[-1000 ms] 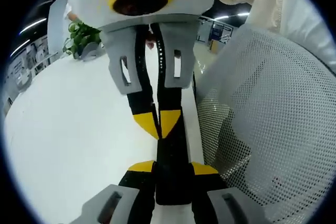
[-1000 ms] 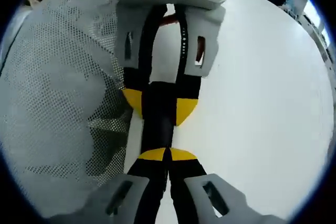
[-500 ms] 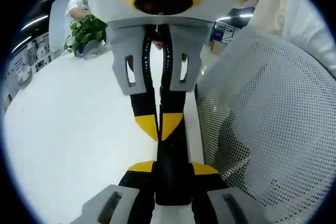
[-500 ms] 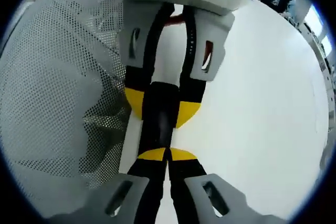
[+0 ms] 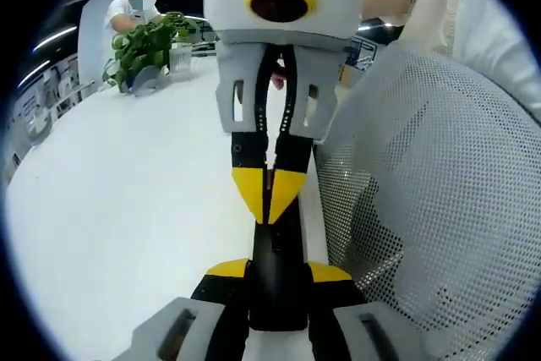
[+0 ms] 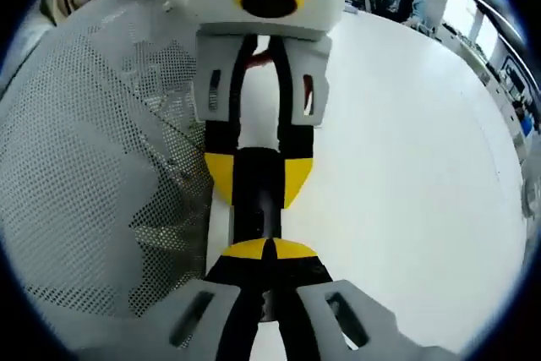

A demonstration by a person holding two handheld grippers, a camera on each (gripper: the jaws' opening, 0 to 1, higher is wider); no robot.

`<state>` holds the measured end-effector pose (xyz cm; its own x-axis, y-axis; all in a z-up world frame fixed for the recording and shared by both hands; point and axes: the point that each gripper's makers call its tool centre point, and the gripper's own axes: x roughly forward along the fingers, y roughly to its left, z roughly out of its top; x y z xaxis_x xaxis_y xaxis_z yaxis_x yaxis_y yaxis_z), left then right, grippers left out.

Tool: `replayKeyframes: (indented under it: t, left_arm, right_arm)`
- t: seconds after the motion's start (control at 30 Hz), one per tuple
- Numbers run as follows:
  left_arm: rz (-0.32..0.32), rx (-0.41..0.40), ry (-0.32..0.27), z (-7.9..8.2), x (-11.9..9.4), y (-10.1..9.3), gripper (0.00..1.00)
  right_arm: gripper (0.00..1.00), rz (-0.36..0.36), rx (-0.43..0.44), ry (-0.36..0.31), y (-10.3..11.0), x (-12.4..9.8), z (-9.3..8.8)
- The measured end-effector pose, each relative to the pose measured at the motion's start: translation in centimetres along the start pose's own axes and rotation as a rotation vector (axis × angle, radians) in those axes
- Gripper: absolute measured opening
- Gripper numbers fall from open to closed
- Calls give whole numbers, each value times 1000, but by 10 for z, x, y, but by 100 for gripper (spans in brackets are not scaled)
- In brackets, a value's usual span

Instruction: Press the specified remote control buttons in sequence, fully releasing each button before pressing the next.

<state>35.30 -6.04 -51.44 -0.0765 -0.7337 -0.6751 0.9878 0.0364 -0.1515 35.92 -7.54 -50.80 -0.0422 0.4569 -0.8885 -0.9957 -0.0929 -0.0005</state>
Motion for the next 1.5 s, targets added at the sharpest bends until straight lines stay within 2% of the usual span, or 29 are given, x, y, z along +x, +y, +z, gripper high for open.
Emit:
replayKeyframes:
  t: [0.13,0.17,0.2,0.23,0.4,0.53,0.63,0.7,0.83,0.87,0.97,1.07,1.17,1.2,1.5]
  left_arm:
    - [0,1,-1,0,0,0,25]
    - [0,-1,-2,0,0,0,25]
    - [0,-1,-3,0,0,0,25]
    - [0,3,-3,0,0,0,25]
    - [0,0,-5,0,0,0,25]
    - [-3,-14,-14,0,0,0,25]
    - [-5,-30,-18,0,0,0,25]
    - [-3,-16,-14,0,0,-1,25]
    - [-2,-7,-11,0,0,-1,25]
    - [-2,-6,-11,0,0,-1,25]
    - [-2,-8,-10,0,0,-1,25]
    - [-3,-8,-10,0,0,-1,25]
    - [-3,-8,-10,0,0,-1,25]
    - [-2,-7,-11,0,0,-1,25]
    - [-3,-7,-9,0,0,0,25]
  right_arm:
    - [0,11,-14,-27,5,2,10]
    - [0,17,-12,-18,4,4,9]
    - [0,19,-16,22,5,5,4]
    - [0,24,-45,-3,4,6,9]
    - [0,30,-40,52,5,6,8]
    - [0,0,-160,153,7,7,7]
    - [0,-14,-222,160,9,8,7]
    - [0,-19,-205,139,7,7,6]
    - [0,-20,-20,44,6,5,7]
    - [0,-16,-14,28,6,5,7]
    - [0,-27,-26,25,7,5,7]
    - [0,-50,-99,29,5,5,12]
    - [0,-30,-94,43,6,10,14]
    - [0,-13,-165,81,6,9,13]
    - [0,-27,-156,162,7,11,12]
